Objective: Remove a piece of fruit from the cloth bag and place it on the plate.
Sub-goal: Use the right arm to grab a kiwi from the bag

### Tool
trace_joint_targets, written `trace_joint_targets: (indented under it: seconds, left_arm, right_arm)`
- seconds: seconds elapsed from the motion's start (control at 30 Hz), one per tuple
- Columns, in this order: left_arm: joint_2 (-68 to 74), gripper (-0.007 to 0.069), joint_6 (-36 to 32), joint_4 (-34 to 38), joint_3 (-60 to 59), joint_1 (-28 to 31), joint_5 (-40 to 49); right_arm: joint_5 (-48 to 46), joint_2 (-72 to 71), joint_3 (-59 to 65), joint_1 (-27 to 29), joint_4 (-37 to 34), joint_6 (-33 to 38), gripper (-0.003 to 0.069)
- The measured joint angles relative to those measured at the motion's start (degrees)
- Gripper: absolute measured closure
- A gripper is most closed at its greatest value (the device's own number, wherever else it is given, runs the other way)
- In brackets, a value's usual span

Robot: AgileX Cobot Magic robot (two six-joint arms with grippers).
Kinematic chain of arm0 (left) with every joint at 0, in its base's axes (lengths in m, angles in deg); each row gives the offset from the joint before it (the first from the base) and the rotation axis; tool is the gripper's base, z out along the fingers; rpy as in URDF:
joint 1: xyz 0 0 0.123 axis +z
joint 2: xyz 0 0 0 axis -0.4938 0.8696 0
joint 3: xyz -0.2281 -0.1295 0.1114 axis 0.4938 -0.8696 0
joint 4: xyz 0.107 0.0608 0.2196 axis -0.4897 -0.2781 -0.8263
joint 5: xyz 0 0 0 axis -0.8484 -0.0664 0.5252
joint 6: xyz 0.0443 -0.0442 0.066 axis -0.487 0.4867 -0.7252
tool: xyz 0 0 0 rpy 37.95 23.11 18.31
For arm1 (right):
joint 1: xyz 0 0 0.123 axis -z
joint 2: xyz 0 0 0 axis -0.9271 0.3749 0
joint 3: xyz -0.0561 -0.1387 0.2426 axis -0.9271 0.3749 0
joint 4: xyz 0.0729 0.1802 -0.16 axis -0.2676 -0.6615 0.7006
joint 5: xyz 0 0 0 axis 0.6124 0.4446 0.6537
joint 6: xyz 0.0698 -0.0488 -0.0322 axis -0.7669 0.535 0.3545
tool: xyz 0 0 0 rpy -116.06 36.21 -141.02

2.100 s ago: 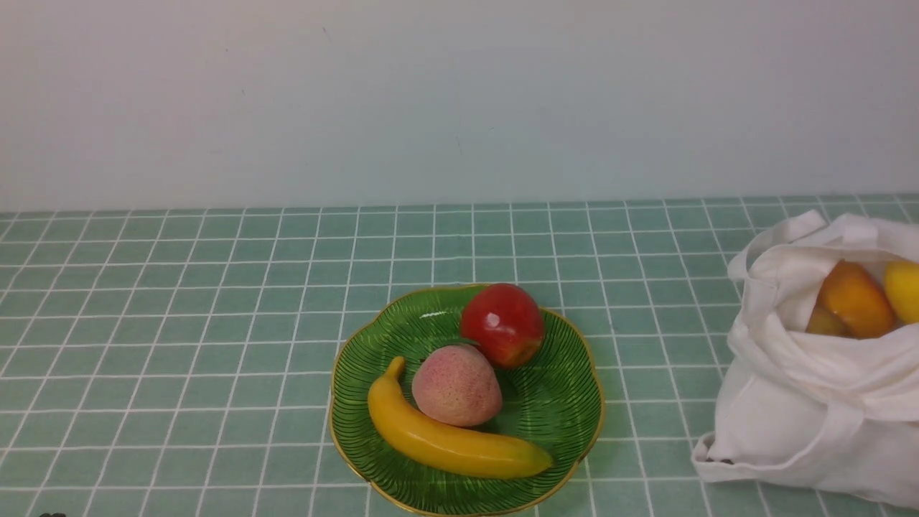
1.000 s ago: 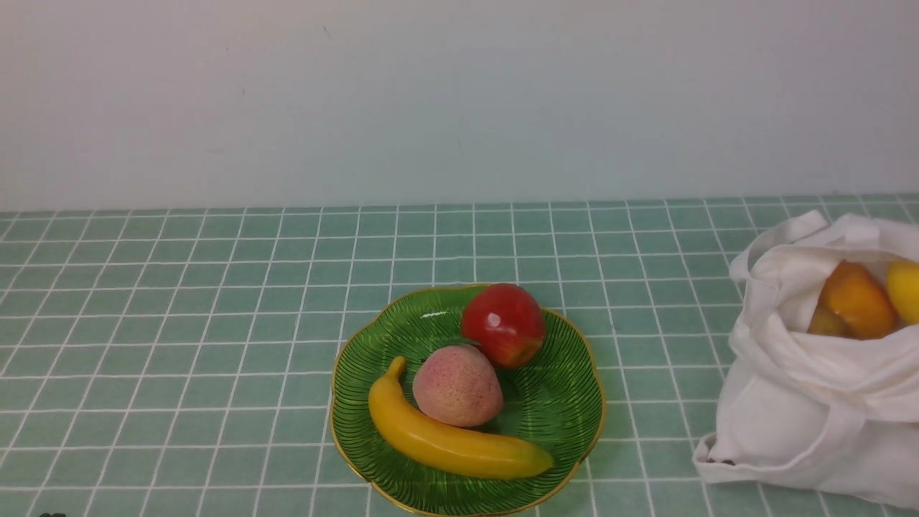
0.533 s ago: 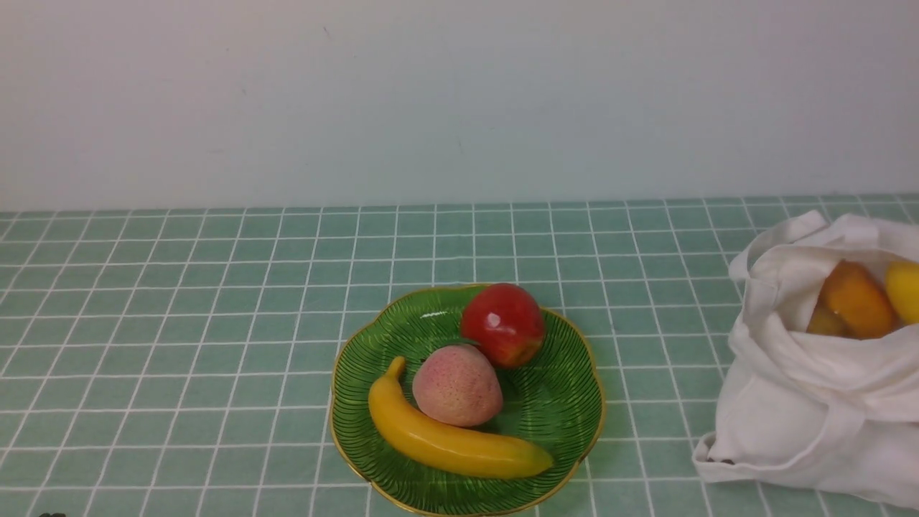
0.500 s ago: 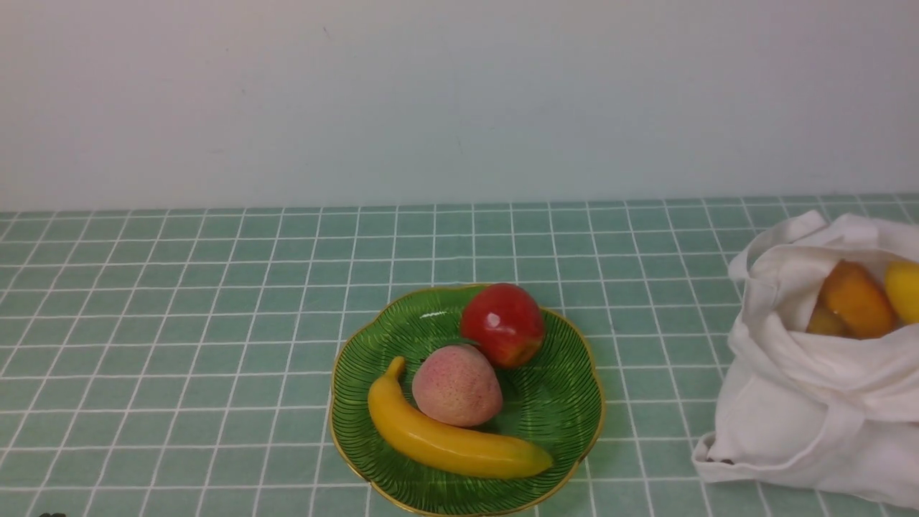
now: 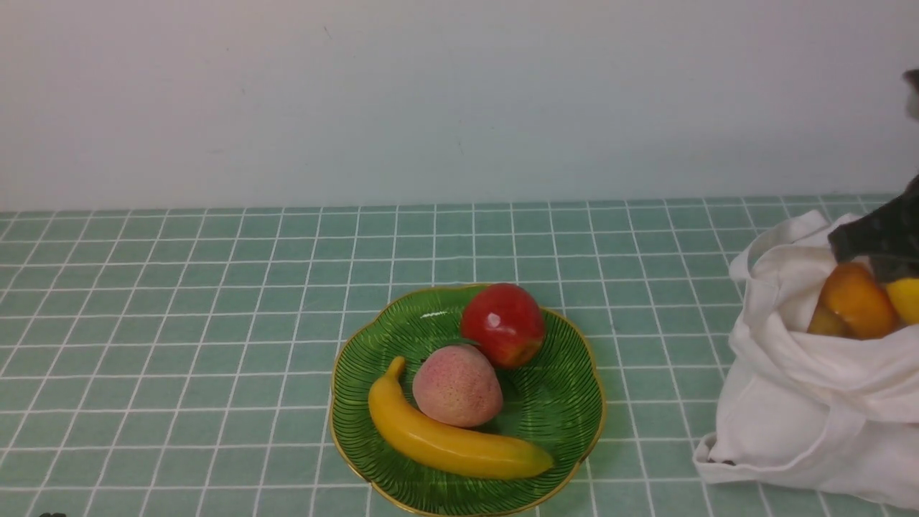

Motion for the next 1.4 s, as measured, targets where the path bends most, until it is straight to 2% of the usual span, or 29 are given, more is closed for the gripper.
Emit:
trace_joint_targets:
  seconds: [0.2, 0.33, 0.5, 0.7, 0.83, 0.87, 0.9, 0.97, 1.07, 1.17, 1.27, 1.4]
  left_arm:
    - [0.00, 0.0632, 0.00, 0.00, 0.00, 0.00, 0.00]
    - [0.00, 0.0632, 0.00, 0.00, 0.00, 0.00, 0.00]
    - [0.00, 0.0632, 0.00, 0.00, 0.00, 0.00, 0.00]
    - [0.00, 0.0632, 0.00, 0.00, 0.00, 0.00, 0.00]
    - [0.00, 0.0632, 0.00, 0.00, 0.00, 0.00, 0.00]
    - [0.00, 0.0632, 0.00, 0.00, 0.00, 0.00, 0.00]
    - [0.00, 0.0632, 0.00, 0.00, 0.00, 0.00, 0.00]
    - [0.00, 0.0632, 0.00, 0.00, 0.00, 0.00, 0.00]
    - [0.00, 0.0632, 0.00, 0.00, 0.00, 0.00, 0.00]
    - [0.00, 0.0632, 0.00, 0.00, 0.00, 0.00, 0.00]
    - [0.00, 0.0632, 0.00, 0.00, 0.00, 0.00, 0.00]
    - [0.00, 0.0632, 0.00, 0.00, 0.00, 0.00, 0.00]
  right_arm:
    - [-2.39, 5.01, -0.60, -0.05, 5.58, -3.35, 0.0666]
    - [-0.96, 6.55, -0.71, -0.05, 16.05, -13.05, 0.0661]
    - [-0.24, 7.92, -0.71, -0.05, 25.23, -19.84, 0.0655]
    - [3.82, 8.32, -0.71, -0.05, 26.77, -20.45, 0.0610]
    - [6.79, 9.50, -0.76, -0.05, 27.49, -20.14, 0.0502]
    - [7.31, 10.16, -0.76, -0.05, 27.98, -20.14, 0.0444]
    - [7.41, 10.16, -0.76, -0.05, 28.14, -20.14, 0.0444]
    - [8.07, 11.55, -0.77, -0.05, 29.32, -20.20, 0.0317]
    - [7.96, 13.62, -0.77, -0.05, 32.54, -22.58, 0.0173]
    - [6.91, 15.15, -0.77, -0.05, 35.48, -25.13, 0.0081]
    - [5.18, 17.25, -0.77, -0.05, 37.88, -26.03, 0.0034]
    - [4.66, 19.34, -0.82, -0.05, 39.30, -26.58, 0.0026]
